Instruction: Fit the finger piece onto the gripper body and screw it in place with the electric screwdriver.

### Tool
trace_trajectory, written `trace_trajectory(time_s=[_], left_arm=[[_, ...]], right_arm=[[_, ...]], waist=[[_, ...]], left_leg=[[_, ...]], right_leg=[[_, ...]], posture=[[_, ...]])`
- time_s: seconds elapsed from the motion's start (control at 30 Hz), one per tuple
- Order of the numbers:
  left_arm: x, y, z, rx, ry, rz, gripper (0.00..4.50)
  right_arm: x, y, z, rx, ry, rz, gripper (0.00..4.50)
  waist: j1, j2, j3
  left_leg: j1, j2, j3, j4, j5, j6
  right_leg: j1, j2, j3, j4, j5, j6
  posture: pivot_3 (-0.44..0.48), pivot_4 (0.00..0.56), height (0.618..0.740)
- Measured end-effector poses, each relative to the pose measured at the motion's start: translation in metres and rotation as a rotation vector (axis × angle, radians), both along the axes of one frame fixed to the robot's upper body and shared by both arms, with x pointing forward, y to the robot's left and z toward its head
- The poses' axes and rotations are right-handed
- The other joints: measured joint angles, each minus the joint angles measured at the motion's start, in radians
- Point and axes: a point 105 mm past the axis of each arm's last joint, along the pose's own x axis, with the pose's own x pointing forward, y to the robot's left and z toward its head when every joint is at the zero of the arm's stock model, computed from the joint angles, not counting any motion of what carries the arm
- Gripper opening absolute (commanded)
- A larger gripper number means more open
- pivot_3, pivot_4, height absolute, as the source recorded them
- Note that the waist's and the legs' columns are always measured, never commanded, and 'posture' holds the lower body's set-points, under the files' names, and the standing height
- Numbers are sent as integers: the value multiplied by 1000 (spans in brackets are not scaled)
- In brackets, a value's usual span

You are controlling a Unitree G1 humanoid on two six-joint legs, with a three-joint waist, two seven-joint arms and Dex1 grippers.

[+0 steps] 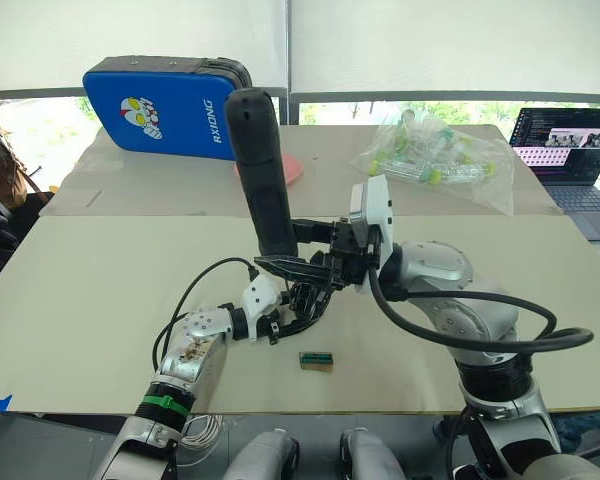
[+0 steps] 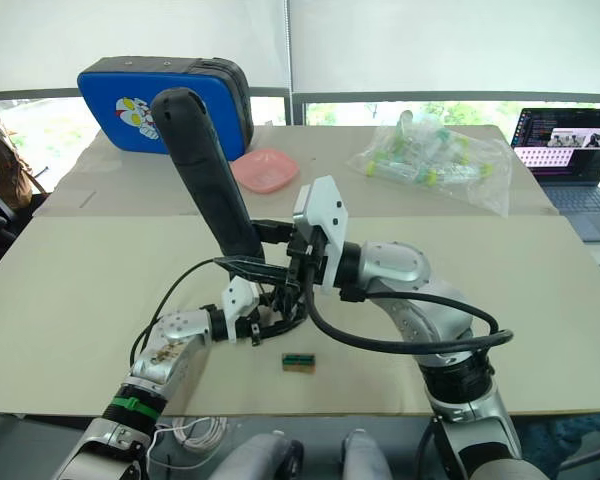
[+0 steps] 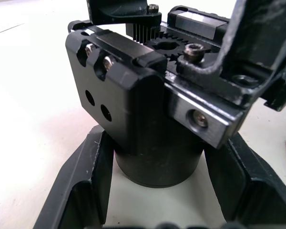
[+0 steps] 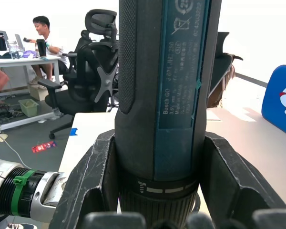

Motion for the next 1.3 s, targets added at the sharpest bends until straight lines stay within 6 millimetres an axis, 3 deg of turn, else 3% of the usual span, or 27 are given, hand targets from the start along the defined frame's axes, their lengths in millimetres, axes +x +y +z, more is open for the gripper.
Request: trace_trajectory(time_s=[1.3], left_arm=[[-2, 1, -1, -4, 3, 6, 2278]], right_arm=[[6, 1, -1, -29, -26, -8, 1945]], waist=[[-6, 0, 0]], left_leg=[[0, 0, 0, 0, 0, 0]], right_leg=[[0, 0, 0, 0, 0, 0]], posture=[[0, 150, 740]])
